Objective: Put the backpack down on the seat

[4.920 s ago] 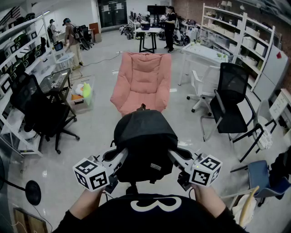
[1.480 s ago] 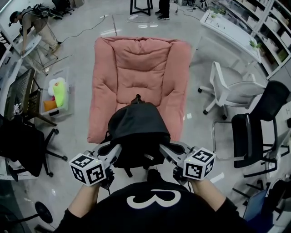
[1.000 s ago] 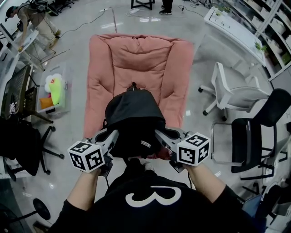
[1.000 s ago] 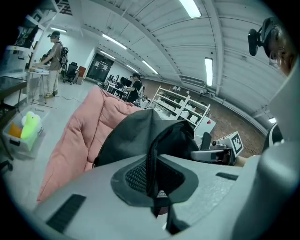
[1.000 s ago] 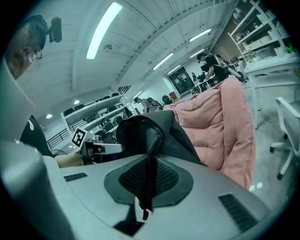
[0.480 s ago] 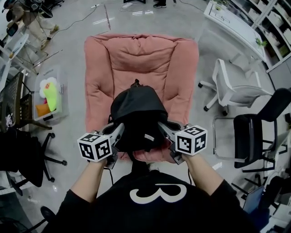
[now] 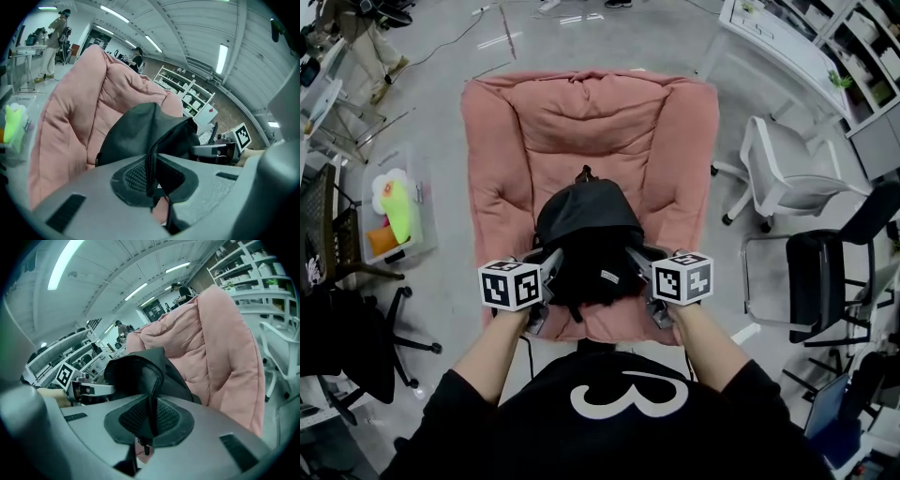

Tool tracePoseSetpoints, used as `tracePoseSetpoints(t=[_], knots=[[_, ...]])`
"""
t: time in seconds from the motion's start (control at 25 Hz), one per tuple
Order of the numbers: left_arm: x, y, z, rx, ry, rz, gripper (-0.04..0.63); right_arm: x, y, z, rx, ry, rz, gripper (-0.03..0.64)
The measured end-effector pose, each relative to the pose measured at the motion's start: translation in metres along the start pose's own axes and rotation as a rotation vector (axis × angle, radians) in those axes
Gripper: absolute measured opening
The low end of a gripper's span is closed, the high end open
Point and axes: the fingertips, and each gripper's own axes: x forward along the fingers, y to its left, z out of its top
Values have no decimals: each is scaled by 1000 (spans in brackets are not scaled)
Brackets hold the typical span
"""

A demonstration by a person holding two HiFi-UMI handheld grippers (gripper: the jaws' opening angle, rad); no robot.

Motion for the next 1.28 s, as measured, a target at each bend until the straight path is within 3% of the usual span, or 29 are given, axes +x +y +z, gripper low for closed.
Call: tracePoseSetpoints(t=[0.64, 0.88, 1.12, 1.28], knots=[[66, 59, 16, 99, 78, 72, 20, 70, -52, 8, -111, 50, -121, 26], [68, 63, 18, 113, 62, 44, 21, 75, -55, 12, -129, 32, -149, 37], [62, 64, 16, 65, 56, 11, 195, 71, -49, 21, -129, -5, -139, 230], [45, 58, 20, 44, 0, -6, 265, 54, -42, 28, -140, -61, -124, 265]])
